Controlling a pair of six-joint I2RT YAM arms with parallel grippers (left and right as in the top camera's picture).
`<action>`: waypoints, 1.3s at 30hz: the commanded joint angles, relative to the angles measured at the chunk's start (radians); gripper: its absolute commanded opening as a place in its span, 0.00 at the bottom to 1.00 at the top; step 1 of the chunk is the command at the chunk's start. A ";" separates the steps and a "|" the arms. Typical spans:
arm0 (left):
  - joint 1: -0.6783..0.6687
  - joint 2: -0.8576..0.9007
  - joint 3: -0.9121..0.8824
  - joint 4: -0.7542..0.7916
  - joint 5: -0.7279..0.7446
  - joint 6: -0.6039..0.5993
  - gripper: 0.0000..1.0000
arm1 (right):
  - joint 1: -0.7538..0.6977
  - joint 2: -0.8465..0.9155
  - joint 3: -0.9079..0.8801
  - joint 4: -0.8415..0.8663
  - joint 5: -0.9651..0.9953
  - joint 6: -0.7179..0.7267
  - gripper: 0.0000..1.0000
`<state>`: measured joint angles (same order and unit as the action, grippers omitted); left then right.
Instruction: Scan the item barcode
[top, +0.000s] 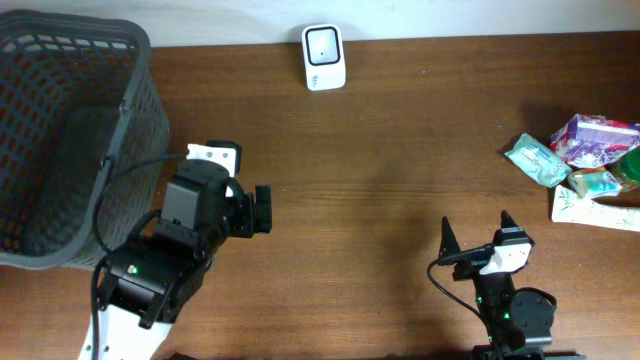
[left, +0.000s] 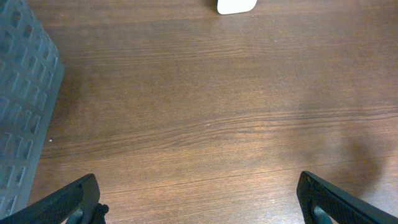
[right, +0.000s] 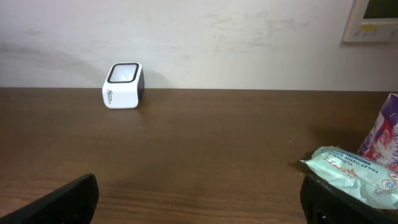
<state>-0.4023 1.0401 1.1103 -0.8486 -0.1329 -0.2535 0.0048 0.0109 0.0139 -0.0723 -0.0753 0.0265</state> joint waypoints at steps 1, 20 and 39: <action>-0.004 -0.086 -0.058 0.005 0.035 0.013 0.99 | 0.009 -0.008 -0.008 -0.002 0.008 0.007 0.99; 0.091 -0.867 -0.978 0.777 0.085 0.117 0.99 | 0.009 -0.008 -0.008 -0.002 0.008 0.007 0.99; 0.457 -1.035 -1.101 0.770 0.172 0.221 0.99 | 0.009 -0.008 -0.008 -0.002 0.008 0.007 0.99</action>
<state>0.0418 0.0147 0.0174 -0.0818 -0.0071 -0.1257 0.0048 0.0101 0.0139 -0.0719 -0.0753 0.0273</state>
